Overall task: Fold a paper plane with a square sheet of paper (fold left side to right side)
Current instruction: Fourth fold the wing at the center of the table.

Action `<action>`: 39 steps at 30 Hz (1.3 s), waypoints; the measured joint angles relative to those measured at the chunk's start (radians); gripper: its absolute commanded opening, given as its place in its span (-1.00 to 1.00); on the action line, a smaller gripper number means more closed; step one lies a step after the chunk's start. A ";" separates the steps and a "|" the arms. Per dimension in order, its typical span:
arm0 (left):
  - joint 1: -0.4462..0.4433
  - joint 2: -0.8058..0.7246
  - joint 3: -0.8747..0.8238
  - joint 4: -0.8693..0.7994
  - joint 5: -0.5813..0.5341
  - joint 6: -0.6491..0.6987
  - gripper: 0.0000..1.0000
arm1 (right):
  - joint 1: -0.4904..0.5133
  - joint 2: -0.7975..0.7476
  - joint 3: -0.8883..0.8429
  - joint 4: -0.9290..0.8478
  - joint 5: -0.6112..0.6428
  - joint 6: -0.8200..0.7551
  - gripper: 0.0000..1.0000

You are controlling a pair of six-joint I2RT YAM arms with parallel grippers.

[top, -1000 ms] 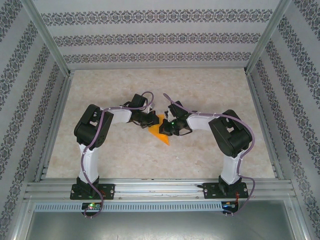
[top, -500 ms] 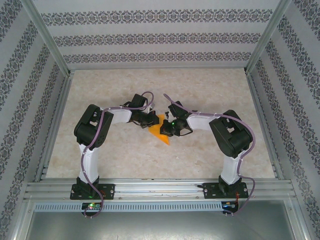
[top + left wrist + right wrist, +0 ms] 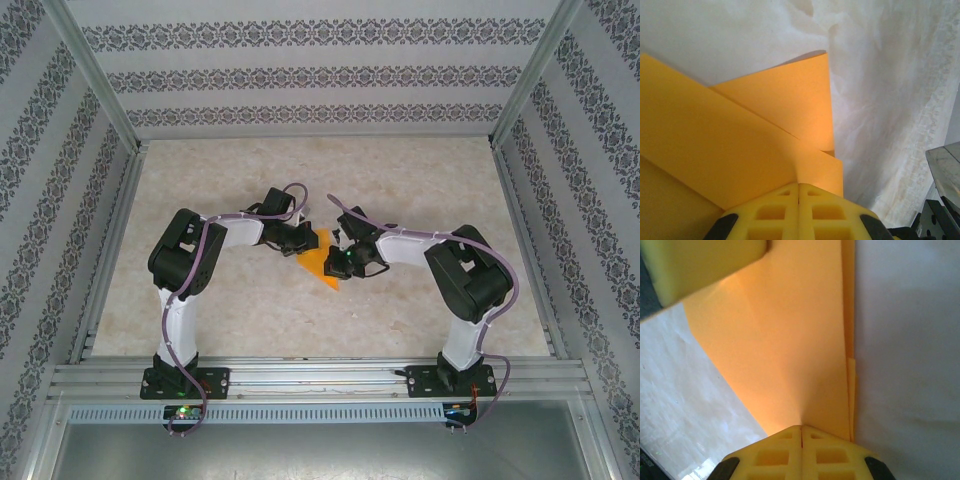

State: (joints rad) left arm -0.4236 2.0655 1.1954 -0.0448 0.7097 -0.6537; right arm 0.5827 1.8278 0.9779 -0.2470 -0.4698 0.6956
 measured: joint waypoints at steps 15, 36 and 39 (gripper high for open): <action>0.000 0.000 0.000 0.000 -0.001 0.000 -1.00 | 0.011 -0.050 -0.054 -0.016 0.017 -0.018 -1.00; -0.001 0.000 0.000 0.000 -0.002 0.000 -1.00 | 0.024 -0.105 -0.109 -0.046 0.026 -0.023 -1.00; -0.001 0.000 0.000 0.000 -0.002 0.000 -1.00 | 0.027 -0.114 -0.117 -0.053 0.027 -0.023 -1.00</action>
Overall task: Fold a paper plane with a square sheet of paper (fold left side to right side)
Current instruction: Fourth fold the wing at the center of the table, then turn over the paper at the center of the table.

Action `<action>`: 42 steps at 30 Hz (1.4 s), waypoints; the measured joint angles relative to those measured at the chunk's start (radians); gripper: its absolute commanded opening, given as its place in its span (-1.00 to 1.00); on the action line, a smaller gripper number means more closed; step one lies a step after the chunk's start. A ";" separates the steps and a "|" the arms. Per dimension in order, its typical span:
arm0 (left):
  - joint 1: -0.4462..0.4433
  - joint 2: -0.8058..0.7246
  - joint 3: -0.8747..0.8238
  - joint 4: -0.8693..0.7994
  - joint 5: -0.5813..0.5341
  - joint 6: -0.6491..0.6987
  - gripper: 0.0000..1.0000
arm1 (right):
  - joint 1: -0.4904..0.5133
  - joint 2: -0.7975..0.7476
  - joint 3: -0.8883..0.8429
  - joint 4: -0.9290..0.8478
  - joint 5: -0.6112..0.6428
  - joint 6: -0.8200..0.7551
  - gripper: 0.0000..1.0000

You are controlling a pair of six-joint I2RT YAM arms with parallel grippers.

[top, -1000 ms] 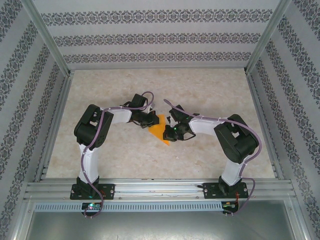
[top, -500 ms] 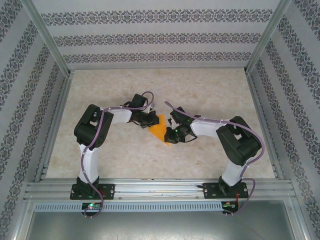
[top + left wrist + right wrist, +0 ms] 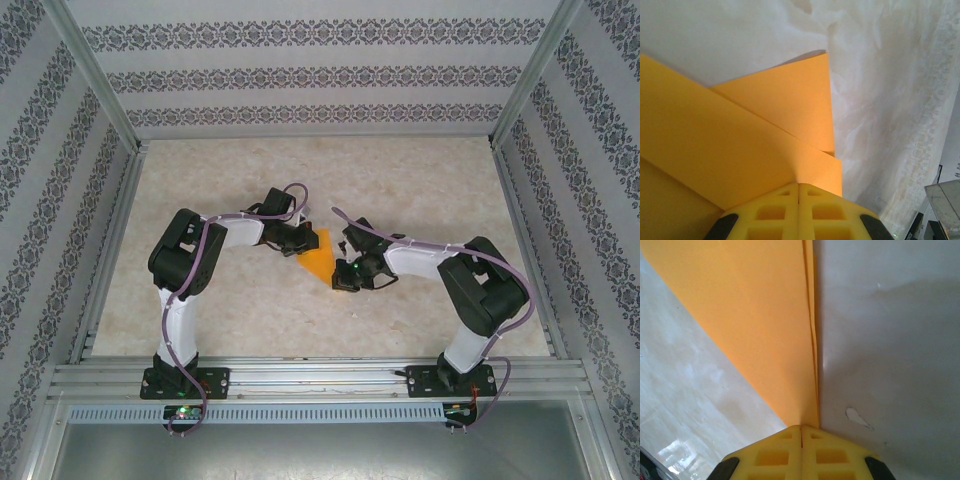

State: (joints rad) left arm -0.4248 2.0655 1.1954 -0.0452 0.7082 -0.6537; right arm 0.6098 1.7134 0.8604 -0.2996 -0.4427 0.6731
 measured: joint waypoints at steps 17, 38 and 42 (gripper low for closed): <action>-0.001 -0.002 0.000 0.002 0.006 -0.001 -1.00 | -0.145 -0.172 -0.010 -0.127 -0.158 -0.117 -0.36; 0.080 -0.310 -0.037 0.002 -0.034 -0.044 -0.41 | -0.202 0.153 0.163 0.135 -0.279 -0.288 -0.22; 0.132 -0.377 -0.105 -0.002 -0.056 -0.034 -0.38 | -0.202 0.175 0.169 0.148 -0.305 -0.293 -0.40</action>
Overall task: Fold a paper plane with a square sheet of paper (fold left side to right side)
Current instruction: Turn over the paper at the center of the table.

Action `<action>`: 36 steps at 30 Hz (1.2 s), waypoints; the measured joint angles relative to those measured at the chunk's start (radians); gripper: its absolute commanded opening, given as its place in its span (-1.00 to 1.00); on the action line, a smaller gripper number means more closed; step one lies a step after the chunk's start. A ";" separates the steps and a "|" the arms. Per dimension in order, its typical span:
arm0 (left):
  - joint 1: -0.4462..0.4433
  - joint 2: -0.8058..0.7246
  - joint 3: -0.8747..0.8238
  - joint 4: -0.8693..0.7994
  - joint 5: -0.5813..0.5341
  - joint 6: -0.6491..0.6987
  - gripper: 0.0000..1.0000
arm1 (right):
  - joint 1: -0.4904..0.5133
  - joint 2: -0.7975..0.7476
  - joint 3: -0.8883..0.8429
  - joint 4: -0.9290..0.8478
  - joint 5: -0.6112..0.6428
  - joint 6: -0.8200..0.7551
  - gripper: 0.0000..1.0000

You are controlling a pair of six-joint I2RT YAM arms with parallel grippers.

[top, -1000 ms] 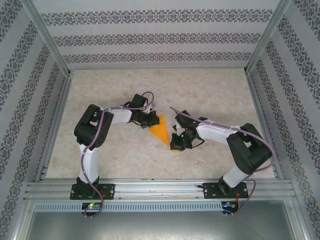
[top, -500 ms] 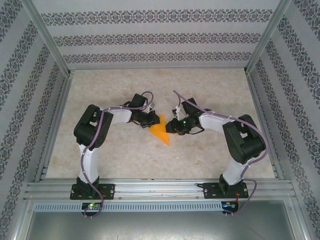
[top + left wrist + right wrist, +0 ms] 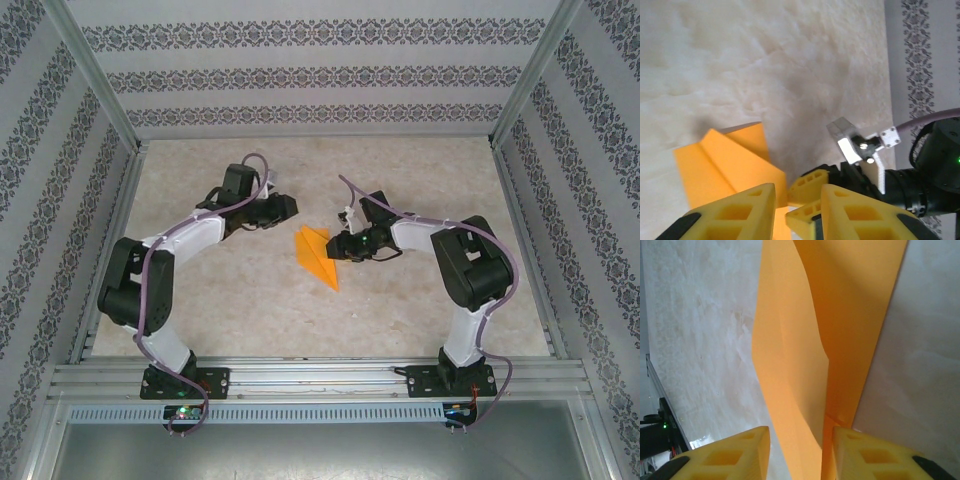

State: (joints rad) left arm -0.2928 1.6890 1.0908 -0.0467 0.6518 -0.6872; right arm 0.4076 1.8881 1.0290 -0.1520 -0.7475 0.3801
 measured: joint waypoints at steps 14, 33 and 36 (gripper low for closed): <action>0.047 -0.177 -0.110 -0.028 -0.034 0.032 -0.02 | -0.024 -0.013 0.024 0.032 -0.045 -0.013 -1.00; 0.056 -0.384 -0.100 0.327 0.259 -0.152 0.10 | -0.117 -0.441 -0.102 0.665 -0.256 0.371 -1.00; 0.028 -0.350 -0.088 0.369 0.294 -0.176 0.10 | -0.085 -0.441 -0.096 0.727 -0.283 0.428 -1.00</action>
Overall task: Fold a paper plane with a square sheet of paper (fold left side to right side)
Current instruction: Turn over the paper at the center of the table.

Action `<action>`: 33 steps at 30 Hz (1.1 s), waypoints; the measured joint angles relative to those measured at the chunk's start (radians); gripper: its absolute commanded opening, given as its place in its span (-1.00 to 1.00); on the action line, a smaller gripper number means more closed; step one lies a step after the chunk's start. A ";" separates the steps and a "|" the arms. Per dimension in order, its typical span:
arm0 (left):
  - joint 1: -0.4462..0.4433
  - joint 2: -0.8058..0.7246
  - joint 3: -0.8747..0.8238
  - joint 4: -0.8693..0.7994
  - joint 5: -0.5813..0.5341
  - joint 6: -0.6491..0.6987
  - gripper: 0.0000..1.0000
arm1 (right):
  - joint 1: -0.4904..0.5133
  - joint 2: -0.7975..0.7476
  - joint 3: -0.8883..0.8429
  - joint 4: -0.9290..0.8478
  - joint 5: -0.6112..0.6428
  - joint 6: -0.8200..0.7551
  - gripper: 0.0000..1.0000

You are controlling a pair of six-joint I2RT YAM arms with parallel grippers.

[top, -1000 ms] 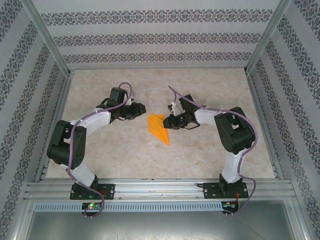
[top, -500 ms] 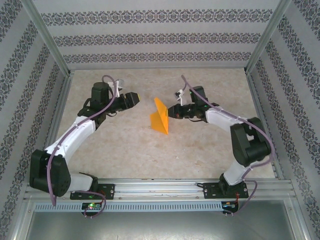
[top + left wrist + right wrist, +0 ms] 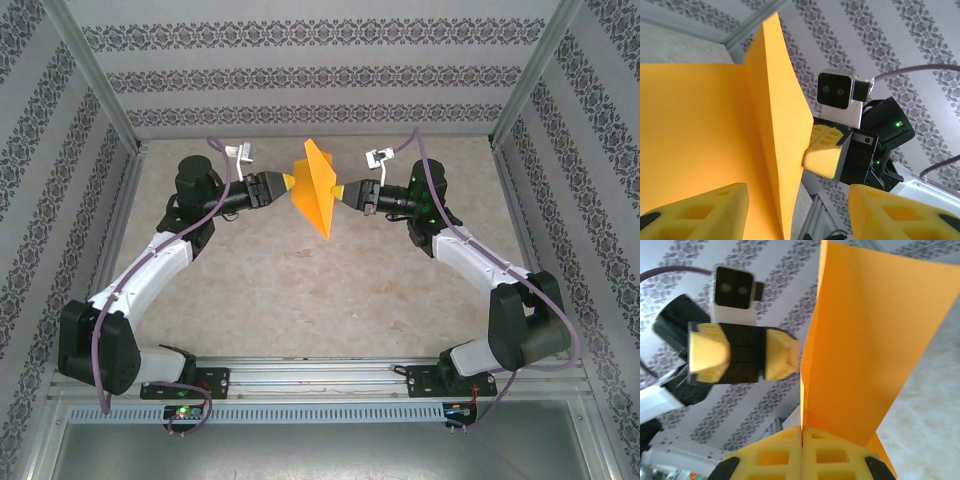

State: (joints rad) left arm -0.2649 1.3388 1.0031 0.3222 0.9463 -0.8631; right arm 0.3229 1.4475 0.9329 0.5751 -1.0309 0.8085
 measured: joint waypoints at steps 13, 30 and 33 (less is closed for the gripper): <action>-0.024 0.058 0.011 0.039 0.030 -0.031 -0.19 | 0.068 0.027 0.043 0.081 -0.022 0.084 -1.00; -0.030 0.056 0.032 0.043 0.021 -0.001 -0.96 | 0.058 0.043 0.042 0.081 -0.008 0.095 -0.72; -0.031 0.053 0.032 0.045 0.013 -0.001 -0.99 | 0.047 0.040 0.042 0.080 -0.006 0.105 -0.49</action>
State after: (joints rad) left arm -0.2955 1.3922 1.0348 0.3672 0.9588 -0.8642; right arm 0.3698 1.4879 0.9749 0.6548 -1.0370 0.9131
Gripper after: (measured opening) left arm 0.057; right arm 0.188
